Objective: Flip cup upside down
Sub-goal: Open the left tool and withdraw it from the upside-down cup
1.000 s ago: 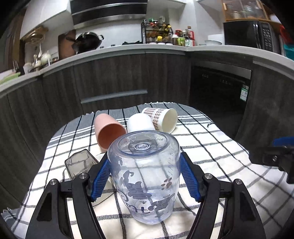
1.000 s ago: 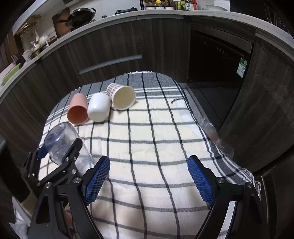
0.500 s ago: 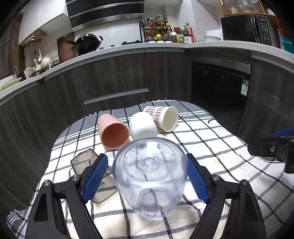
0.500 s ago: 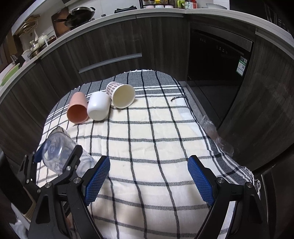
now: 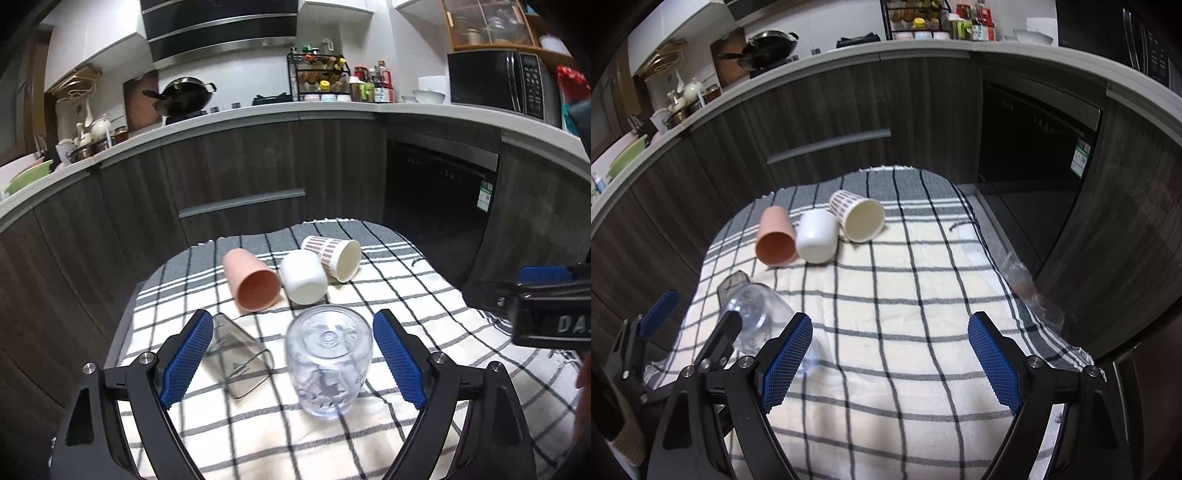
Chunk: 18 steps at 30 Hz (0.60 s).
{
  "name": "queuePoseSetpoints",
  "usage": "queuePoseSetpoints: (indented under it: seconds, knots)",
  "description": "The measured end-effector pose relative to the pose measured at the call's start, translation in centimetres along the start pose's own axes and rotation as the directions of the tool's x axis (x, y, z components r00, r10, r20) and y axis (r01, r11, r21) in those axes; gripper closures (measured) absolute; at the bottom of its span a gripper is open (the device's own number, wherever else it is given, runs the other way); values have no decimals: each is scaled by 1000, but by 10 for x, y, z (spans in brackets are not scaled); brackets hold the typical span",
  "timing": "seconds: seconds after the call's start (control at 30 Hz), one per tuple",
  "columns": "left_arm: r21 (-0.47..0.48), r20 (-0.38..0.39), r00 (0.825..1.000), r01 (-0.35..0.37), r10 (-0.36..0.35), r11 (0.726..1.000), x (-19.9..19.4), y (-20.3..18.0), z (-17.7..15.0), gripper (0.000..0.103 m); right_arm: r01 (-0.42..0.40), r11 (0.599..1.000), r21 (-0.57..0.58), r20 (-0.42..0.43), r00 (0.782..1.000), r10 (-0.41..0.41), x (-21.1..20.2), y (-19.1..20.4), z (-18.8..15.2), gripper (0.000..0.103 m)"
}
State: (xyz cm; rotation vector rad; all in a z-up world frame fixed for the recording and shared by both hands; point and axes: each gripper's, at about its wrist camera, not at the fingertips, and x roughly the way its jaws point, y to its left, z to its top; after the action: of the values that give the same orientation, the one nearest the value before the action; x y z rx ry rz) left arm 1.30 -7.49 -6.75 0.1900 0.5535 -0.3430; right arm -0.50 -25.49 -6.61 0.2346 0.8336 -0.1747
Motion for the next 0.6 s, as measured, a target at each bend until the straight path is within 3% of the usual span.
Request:
queuePoseSetpoints:
  seconds: [0.3, 0.6]
  knots:
    - [-105, -91, 991, -111, 101, 988, -29, 40, -2, 14, -1, 999, -42, 87, 996, 5, -26, 31, -1, 17]
    - [-214, -160, 978, -168, 135, 962, -36, 73, -14, 12, 17, 992, -121, 124, 992, -2, -45, 61, -8, 14]
